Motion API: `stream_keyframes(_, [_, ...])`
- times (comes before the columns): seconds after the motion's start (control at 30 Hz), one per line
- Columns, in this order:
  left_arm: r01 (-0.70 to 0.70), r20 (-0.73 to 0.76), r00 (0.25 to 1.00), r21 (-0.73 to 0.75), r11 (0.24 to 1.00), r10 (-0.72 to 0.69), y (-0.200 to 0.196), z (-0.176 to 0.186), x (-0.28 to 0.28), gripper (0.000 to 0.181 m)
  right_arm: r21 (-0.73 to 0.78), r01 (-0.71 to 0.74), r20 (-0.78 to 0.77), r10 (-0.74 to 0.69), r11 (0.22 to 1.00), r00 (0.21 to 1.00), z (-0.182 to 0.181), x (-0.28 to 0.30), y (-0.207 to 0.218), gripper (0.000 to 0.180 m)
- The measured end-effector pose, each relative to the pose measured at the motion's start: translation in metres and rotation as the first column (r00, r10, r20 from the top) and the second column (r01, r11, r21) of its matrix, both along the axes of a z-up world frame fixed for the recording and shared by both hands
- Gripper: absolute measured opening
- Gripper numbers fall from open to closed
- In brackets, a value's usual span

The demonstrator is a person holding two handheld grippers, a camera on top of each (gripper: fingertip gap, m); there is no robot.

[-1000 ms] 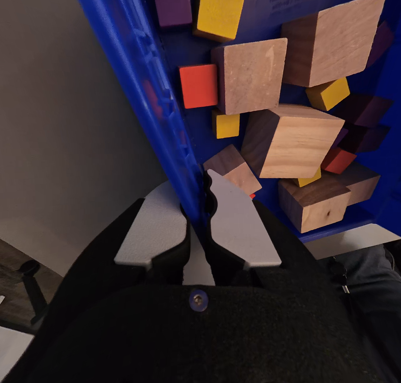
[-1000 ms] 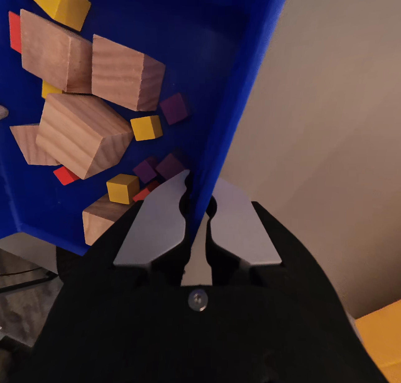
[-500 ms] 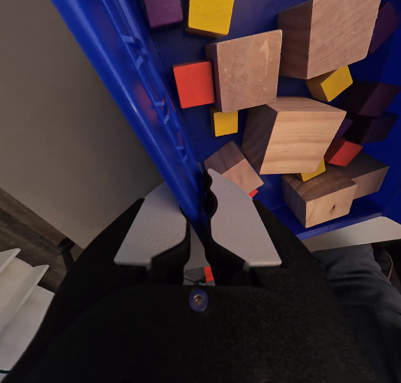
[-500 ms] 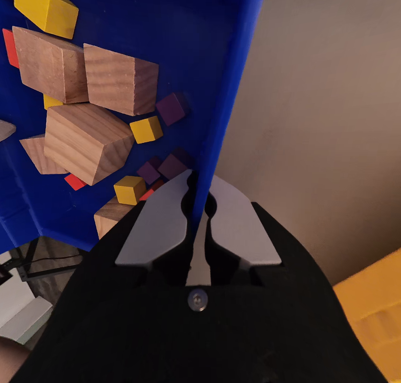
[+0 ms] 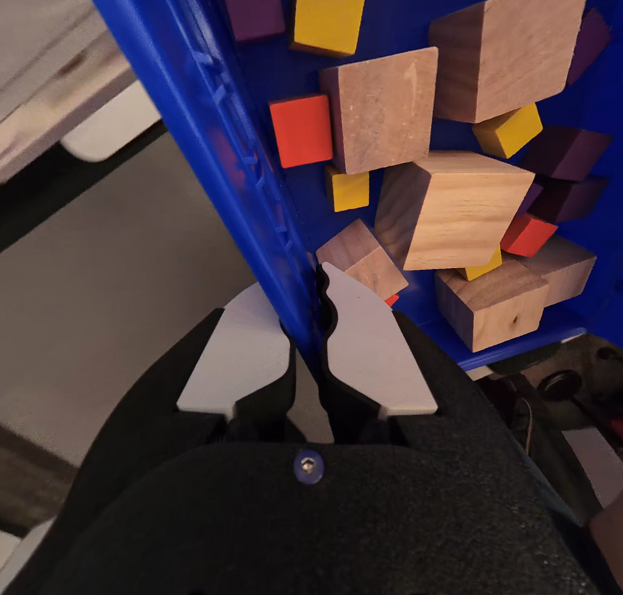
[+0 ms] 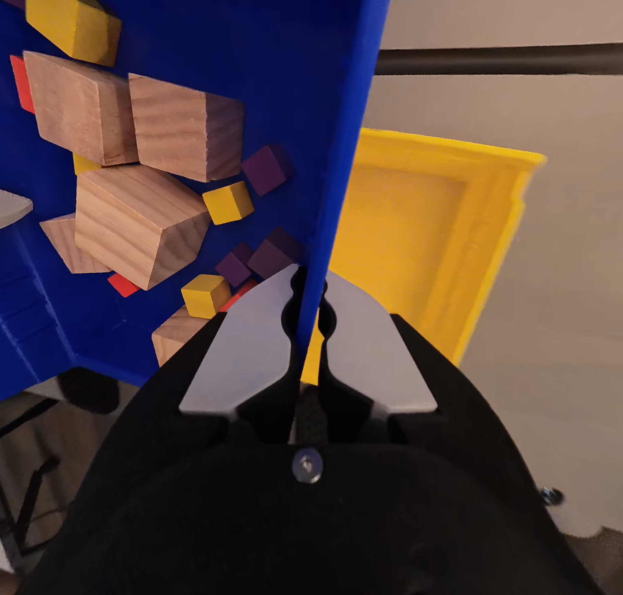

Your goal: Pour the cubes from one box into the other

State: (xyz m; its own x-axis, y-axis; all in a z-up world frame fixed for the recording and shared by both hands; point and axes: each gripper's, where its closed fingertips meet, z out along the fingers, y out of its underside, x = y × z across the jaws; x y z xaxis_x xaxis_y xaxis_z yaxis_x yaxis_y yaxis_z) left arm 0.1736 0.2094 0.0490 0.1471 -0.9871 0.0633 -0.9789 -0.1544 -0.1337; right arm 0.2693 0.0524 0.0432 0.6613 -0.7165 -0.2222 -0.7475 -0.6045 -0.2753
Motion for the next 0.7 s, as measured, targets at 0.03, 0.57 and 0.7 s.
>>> stream_keyframes(0.03, [0.021, 0.013, 1.000, -0.012, 1.000, -0.020, -0.016, -0.002, 0.014, 0.009, -0.010, 0.021, 0.017, -0.021, 1.000, 1.000, 0.001, 0.011, -0.018, 0.006])
stream_keyframes(0.57, [0.170, 0.442, 0.883, 0.016, 0.985, -0.159, -0.130, -0.001, 0.149, 0.007, 0.103, 0.149, 0.418, -0.178, 0.983, 0.891, 0.020, 0.116, -0.149, 0.006])
stream_keyframes(0.7, [0.155, 0.555, 0.820, 0.018, 0.988, -0.139, -0.127, 0.003, 0.153, 0.006, 0.110, 0.112, 0.549, -0.155, 0.988, 0.821, 0.035, 0.120, -0.146, 0.006])
